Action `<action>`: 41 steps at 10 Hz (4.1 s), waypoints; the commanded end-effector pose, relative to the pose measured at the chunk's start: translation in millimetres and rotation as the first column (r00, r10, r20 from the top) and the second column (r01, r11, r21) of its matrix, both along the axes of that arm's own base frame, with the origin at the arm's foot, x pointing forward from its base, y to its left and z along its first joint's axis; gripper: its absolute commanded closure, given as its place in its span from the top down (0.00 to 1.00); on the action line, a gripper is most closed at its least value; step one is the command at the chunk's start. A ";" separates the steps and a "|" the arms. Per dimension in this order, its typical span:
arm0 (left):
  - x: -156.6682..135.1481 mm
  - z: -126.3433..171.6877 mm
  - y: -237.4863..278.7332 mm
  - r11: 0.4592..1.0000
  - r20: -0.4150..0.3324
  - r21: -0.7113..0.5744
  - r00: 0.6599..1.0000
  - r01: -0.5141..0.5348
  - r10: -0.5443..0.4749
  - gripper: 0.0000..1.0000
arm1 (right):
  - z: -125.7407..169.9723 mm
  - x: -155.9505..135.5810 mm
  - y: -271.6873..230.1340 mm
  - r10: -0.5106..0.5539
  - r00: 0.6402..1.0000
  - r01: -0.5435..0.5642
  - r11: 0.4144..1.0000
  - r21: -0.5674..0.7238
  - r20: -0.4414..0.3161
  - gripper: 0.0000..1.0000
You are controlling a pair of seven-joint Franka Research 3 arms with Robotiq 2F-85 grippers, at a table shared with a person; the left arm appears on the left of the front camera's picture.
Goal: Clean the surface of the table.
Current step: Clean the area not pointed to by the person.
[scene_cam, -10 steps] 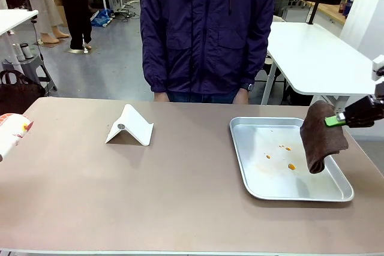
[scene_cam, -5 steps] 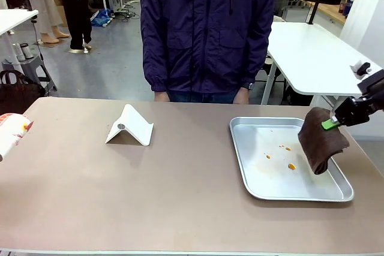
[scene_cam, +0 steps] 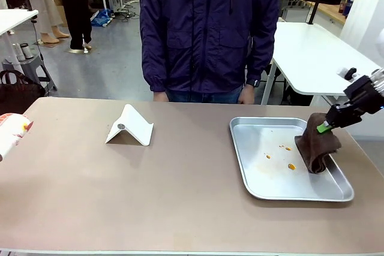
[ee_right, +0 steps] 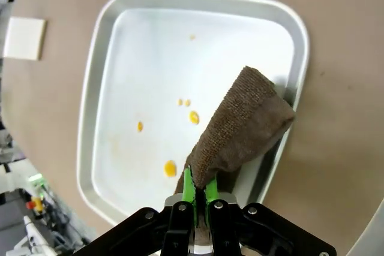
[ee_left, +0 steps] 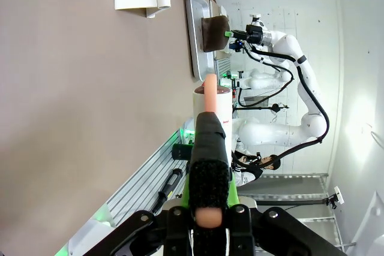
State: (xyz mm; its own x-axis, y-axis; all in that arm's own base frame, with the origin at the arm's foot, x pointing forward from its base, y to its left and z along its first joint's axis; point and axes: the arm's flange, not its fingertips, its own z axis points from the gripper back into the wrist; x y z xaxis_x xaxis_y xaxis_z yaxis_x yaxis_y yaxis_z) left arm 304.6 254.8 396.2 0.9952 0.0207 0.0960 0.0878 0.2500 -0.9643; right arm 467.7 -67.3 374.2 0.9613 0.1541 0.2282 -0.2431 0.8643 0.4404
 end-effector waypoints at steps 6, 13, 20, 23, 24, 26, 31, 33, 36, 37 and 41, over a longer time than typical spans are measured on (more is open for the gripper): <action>1.7 4.8 0.0 1.000 0.005 -0.016 1.000 -0.014 0.014 0.22 | -76.2 15.1 21.9 -0.073 0.997 0.067 0.977 0.203 0.019 0.00; 1.7 4.8 0.0 1.000 0.005 -0.016 1.000 -0.014 0.014 0.22 | -106.9 10.0 60.5 0.040 0.999 -0.027 0.922 0.387 -0.025 0.00; 1.7 4.8 0.0 1.000 0.005 -0.016 1.000 -0.014 0.014 0.22 | -116.5 9.7 125.9 0.163 0.986 -0.139 0.890 0.433 -0.017 0.00; 1.7 4.8 0.0 1.000 0.005 -0.016 1.000 -0.014 0.014 0.22 | -113.3 13.7 148.6 0.198 0.980 -0.175 0.877 0.447 -0.004 0.00; 1.7 4.8 0.0 1.000 0.005 -0.016 1.000 -0.014 0.014 0.22 | -111.9 14.5 153.0 0.201 0.980 -0.177 0.878 0.444 -0.007 0.00; 1.7 4.8 0.0 1.000 0.005 -0.016 1.000 -0.014 0.014 0.22 | -111.3 14.9 154.4 0.200 0.980 -0.173 0.875 0.453 -0.011 0.00; 1.7 4.8 0.0 1.000 0.005 -0.016 1.000 -0.014 0.014 0.22 | -112.2 8.0 130.5 0.176 0.982 -0.151 0.943 0.297 -0.061 0.00; 1.7 4.8 0.0 1.000 0.005 -0.016 1.000 -0.014 0.014 0.22 | -104.4 1.4 111.1 0.138 0.988 -0.112 0.954 0.277 -0.076 0.00; 1.7 4.8 0.0 1.000 0.005 -0.016 1.000 -0.014 0.014 0.22 | -101.2 -9.7 81.8 0.082 0.992 -0.055 0.963 0.262 -0.093 0.00; 1.7 4.8 0.0 1.000 0.005 -0.016 1.000 -0.014 0.014 0.22 | -98.9 -14.8 71.5 0.074 0.994 -0.050 0.965 0.257 -0.084 0.00; 1.7 4.8 0.0 1.000 0.005 -0.016 1.000 -0.014 0.014 0.22 | -87.1 -31.8 28.8 -0.035 0.997 0.052 0.959 0.279 -0.068 0.00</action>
